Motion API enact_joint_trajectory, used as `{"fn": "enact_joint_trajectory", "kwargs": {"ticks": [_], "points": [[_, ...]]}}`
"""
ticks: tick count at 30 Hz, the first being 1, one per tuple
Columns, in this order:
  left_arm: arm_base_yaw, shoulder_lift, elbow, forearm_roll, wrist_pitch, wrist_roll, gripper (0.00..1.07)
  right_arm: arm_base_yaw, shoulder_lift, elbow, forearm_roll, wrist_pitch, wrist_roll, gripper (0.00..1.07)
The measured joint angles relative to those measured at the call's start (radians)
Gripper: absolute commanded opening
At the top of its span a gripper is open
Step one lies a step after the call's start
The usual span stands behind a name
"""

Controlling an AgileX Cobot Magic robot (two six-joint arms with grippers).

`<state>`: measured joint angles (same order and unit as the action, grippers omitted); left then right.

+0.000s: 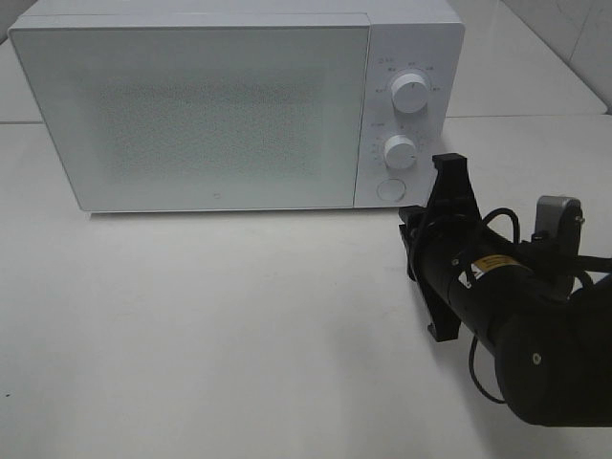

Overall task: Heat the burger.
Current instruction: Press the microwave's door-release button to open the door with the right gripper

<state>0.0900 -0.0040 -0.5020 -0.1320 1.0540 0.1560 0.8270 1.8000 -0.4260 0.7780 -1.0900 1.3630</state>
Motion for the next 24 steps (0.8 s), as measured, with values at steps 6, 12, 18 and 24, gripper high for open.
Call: {"fn": "enact_joint_trajectory", "kwargs": {"ticks": [6,12,18,24], "points": [[0.000,0.000,0.000,0.000,0.000,0.000,0.98,0.000,0.000,0.000,0.000,0.003,0.070,0.00],[0.000,0.000,0.000,0.000,0.000,0.000,0.98,0.000,0.003,-0.002,0.031,0.030,0.044,0.00],[0.000,0.000,0.000,0.000,0.000,0.000,0.98,-0.042,0.014,-0.025,0.046,0.079,0.002,0.00],[0.000,0.000,0.000,0.000,0.000,0.000,0.98,-0.110,0.065,-0.085,-0.017,0.091,-0.002,0.00]]}}
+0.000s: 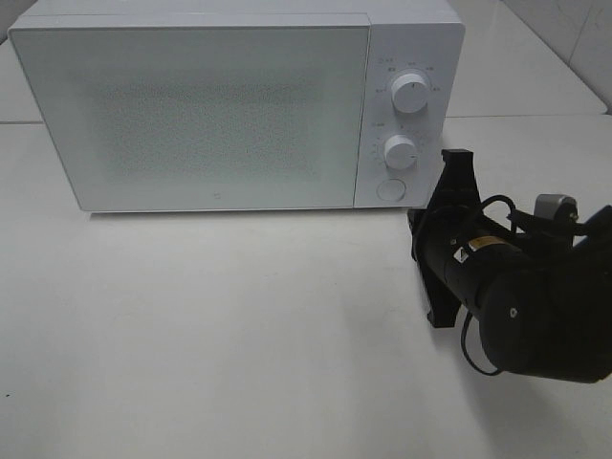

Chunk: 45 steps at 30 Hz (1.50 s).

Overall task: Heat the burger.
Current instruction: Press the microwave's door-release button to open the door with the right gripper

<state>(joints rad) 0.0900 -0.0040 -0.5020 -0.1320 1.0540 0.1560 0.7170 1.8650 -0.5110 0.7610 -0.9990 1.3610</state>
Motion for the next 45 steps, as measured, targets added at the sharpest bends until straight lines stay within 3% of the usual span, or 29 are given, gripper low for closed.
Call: {"fn": "enact_joint_trajectory", "kwargs": {"ticks": [25,45], "points": [[0.000,0.000,0.000,-0.001,0.000,0.000,0.98,-0.139,0.192,-0.247,-0.110,0.117,-0.008,0.00],[0.000,0.000,0.000,-0.001,0.000,0.000,0.98,-0.183,0.249,-0.347,-0.139,0.169,-0.034,0.00]]}}
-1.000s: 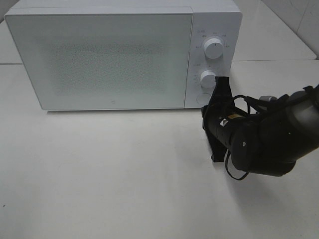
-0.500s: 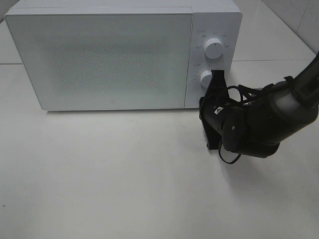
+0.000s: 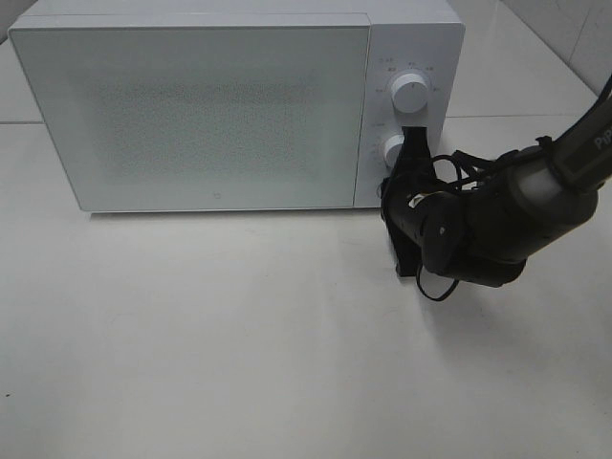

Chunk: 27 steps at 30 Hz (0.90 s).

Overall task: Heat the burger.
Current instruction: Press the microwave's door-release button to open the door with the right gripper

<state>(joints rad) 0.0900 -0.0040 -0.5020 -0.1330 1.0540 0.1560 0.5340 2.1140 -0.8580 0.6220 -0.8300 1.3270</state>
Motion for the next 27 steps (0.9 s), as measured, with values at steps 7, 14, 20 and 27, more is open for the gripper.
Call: {"fn": "enact_joint_trajectory", "kwargs": {"ticks": [7,14,20,27], "points": [[0.000,0.000,0.000,0.000,0.000,0.000,0.98,-0.011,0.014,-0.007,-0.002,-0.002,0.000,0.00],[0.000,0.000,0.000,0.000,0.000,0.000,0.98,-0.021,0.014,-0.006,-0.001,-0.006,0.000,0.00],[0.000,0.000,0.000,0.000,0.000,0.000,0.98,-0.021,0.024,-0.013,-0.001,-0.016,0.000,0.00],[0.000,0.000,0.000,0.000,0.000,0.000,0.98,-0.018,0.032,-0.030,0.000,-0.050,0.000,0.00]]}}
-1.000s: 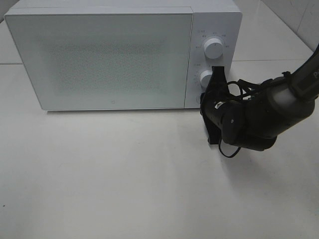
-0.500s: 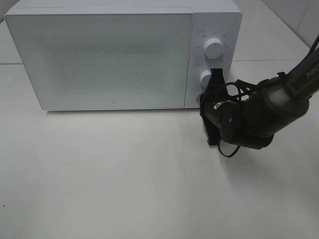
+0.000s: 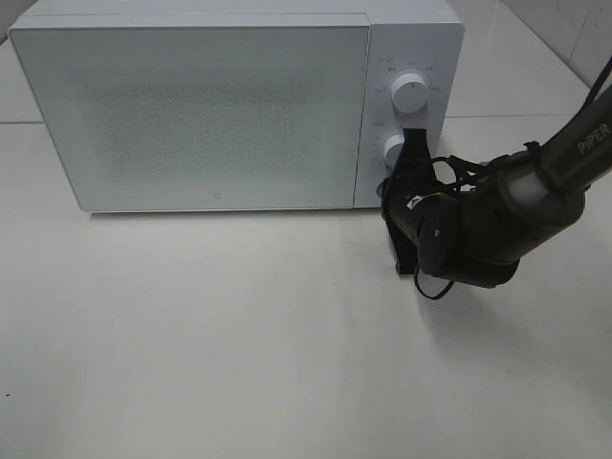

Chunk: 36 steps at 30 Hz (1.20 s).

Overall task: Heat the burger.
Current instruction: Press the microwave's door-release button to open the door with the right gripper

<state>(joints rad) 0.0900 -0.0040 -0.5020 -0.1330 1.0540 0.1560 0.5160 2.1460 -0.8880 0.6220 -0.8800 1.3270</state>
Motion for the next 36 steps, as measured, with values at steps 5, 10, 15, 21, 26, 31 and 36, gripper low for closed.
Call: {"fn": "enact_joint_trajectory", "kwargs": {"ticks": [5,10,15,21,26,31,36], "points": [[0.000,0.000,0.000,0.000,0.000,0.000,0.98,0.002,0.017,-0.021,0.007,0.004,-0.001,0.00],[0.000,0.000,0.000,0.000,0.000,0.000,0.98,0.003,0.017,-0.027,0.007,0.021,-0.001,0.00],[0.000,0.000,0.000,0.000,0.000,0.000,0.98,0.001,0.017,-0.031,0.010,0.041,-0.001,0.00],[0.000,0.000,0.000,0.000,0.000,0.000,0.98,0.001,0.016,-0.031,0.008,0.051,-0.001,0.00],[0.000,0.000,0.000,0.000,0.000,0.000,0.98,-0.005,0.001,-0.024,-0.003,0.074,-0.002,0.00],[0.000,0.000,0.000,0.000,0.000,0.000,0.98,-0.015,-0.028,0.003,-0.032,0.073,-0.002,0.00],[0.000,0.000,0.000,0.000,0.000,0.000,0.98,-0.017,-0.072,0.047,-0.060,0.088,-0.002,0.00]]}}
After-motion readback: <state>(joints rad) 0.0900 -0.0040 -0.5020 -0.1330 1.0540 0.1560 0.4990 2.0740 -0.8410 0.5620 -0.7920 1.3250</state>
